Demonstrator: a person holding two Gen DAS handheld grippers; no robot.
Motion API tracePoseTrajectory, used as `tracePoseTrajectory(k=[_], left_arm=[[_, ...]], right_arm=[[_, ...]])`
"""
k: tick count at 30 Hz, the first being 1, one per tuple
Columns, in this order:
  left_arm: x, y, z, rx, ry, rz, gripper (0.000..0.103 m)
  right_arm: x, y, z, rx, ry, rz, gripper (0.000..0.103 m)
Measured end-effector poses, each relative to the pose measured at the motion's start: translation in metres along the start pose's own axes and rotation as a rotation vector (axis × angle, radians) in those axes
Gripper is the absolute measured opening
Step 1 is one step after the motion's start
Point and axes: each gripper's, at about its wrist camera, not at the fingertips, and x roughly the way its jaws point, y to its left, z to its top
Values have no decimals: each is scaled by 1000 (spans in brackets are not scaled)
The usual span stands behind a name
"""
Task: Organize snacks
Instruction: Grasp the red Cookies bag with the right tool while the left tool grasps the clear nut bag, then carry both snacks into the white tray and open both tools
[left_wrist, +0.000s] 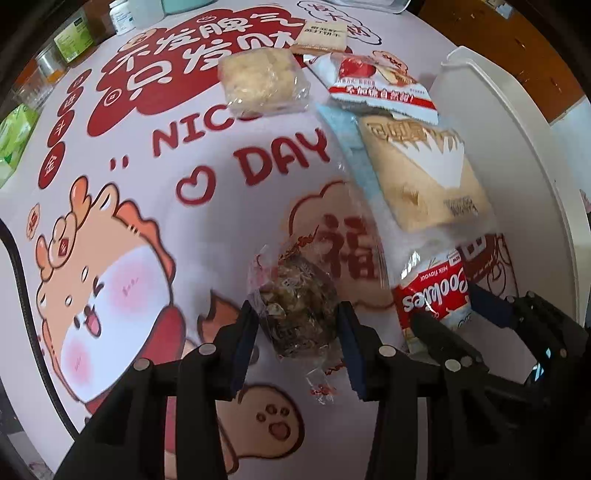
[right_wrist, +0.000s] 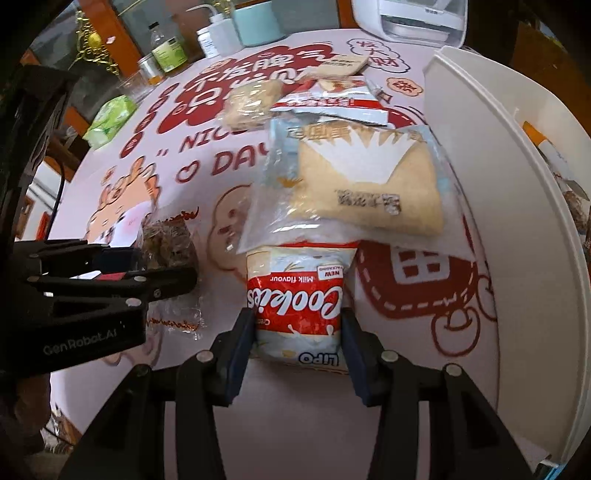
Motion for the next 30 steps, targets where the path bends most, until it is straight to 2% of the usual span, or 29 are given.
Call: tracePoseTrajectory(k=[7, 13, 20, 30], left_arm=[[-25, -1, -35, 46, 1, 32, 42], [-57, -5, -53, 75, -44, 65, 42], [-100, -42, -35, 110, -149, 61, 42], [-148, -132, 11, 217, -312, 32, 42]], right_arm=[[-30, 14, -12, -55, -30, 25, 46], [-64, 10, -11, -84, -91, 3, 46], [-116, -23, -1, -44, -192, -13, 47], [-189, -98, 3, 18, -354, -58, 47]])
